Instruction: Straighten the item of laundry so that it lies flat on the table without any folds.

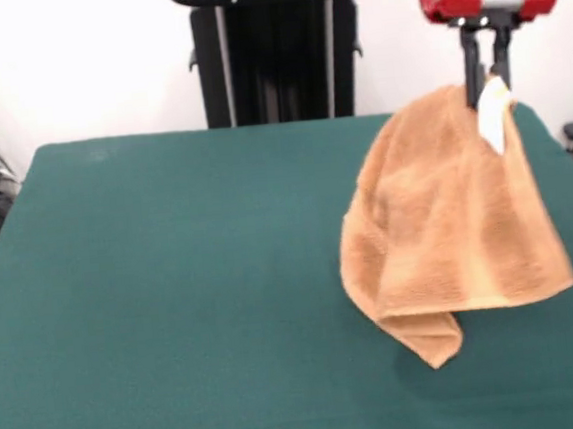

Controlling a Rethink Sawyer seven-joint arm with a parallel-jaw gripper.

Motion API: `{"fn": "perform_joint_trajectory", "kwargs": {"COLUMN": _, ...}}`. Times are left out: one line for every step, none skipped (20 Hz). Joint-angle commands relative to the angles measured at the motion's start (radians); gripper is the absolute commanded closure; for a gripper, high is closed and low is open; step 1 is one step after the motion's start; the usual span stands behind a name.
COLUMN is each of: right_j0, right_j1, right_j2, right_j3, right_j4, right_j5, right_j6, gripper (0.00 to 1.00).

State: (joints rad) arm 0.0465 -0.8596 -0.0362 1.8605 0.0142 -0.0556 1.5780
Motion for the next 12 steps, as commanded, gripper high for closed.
{"fn": "perform_joint_trajectory", "kwargs": {"right_j0": -0.142, "right_j1": -0.128, "right_j2": 0.182, "right_j3": 0.038, "right_j4": -0.029, "right_j5": -0.115, "right_j6": 0.288, "gripper": 1.0}}
{"fn": "perform_joint_trajectory", "kwargs": {"right_j0": -0.181, "right_j1": -0.153, "right_j2": 0.238, "right_j3": 0.045, "right_j4": -0.031, "right_j5": -0.113, "right_j6": 0.309, "gripper": 1.0}}
{"fn": "perform_joint_trajectory", "kwargs": {"right_j0": -0.192, "right_j1": -0.169, "right_j2": 0.255, "right_j3": 0.045, "right_j4": -0.027, "right_j5": -0.107, "right_j6": 0.312, "gripper": 1.0}}
{"fn": "perform_joint_trajectory", "kwargs": {"right_j0": -0.206, "right_j1": -0.183, "right_j2": 0.279, "right_j3": 0.046, "right_j4": -0.024, "right_j5": -0.114, "right_j6": 0.325, "gripper": 1.0}}
{"fn": "perform_joint_trajectory", "kwargs": {"right_j0": -0.207, "right_j1": -0.193, "right_j2": 0.286, "right_j3": 0.048, "right_j4": -0.017, "right_j5": -0.117, "right_j6": 0.327, "gripper": 1.0}}
{"fn": "perform_joint_trajectory", "kwargs": {"right_j0": -0.199, "right_j1": -0.199, "right_j2": 0.284, "right_j3": 0.05, "right_j4": -0.012, "right_j5": -0.13, "right_j6": 0.329, "gripper": 1.0}}
{"fn": "perform_joint_trajectory", "kwargs": {"right_j0": -0.196, "right_j1": -0.204, "right_j2": 0.284, "right_j3": 0.056, "right_j4": -0.01, "right_j5": -0.144, "right_j6": 0.327, "gripper": 1.0}}
{"fn": "perform_joint_trajectory", "kwargs": {"right_j0": -0.195, "right_j1": -0.212, "right_j2": 0.284, "right_j3": 0.076, "right_j4": -0.024, "right_j5": -0.168, "right_j6": 0.331, "gripper": 1.0}}
{"fn": "perform_joint_trajectory", "kwargs": {"right_j0": -0.206, "right_j1": -0.22, "right_j2": 0.297, "right_j3": 0.091, "right_j4": -0.035, "right_j5": -0.179, "right_j6": 0.333, "gripper": 1.0}}
{"fn": "perform_joint_trajectory", "kwargs": {"right_j0": -0.225, "right_j1": -0.229, "right_j2": 0.317, "right_j3": 0.114, "right_j4": -0.06, "right_j5": -0.204, "right_j6": 0.345, "gripper": 1.0}}
{"fn": "perform_joint_trajectory", "kwargs": {"right_j0": -0.236, "right_j1": -0.235, "right_j2": 0.326, "right_j3": 0.125, "right_j4": -0.069, "right_j5": -0.211, "right_j6": 0.347, "gripper": 1.0}}
{"fn": "perform_joint_trajectory", "kwargs": {"right_j0": -0.26, "right_j1": -0.242, "right_j2": 0.351, "right_j3": 0.143, "right_j4": -0.093, "right_j5": -0.223, "right_j6": 0.353, "gripper": 1.0}}
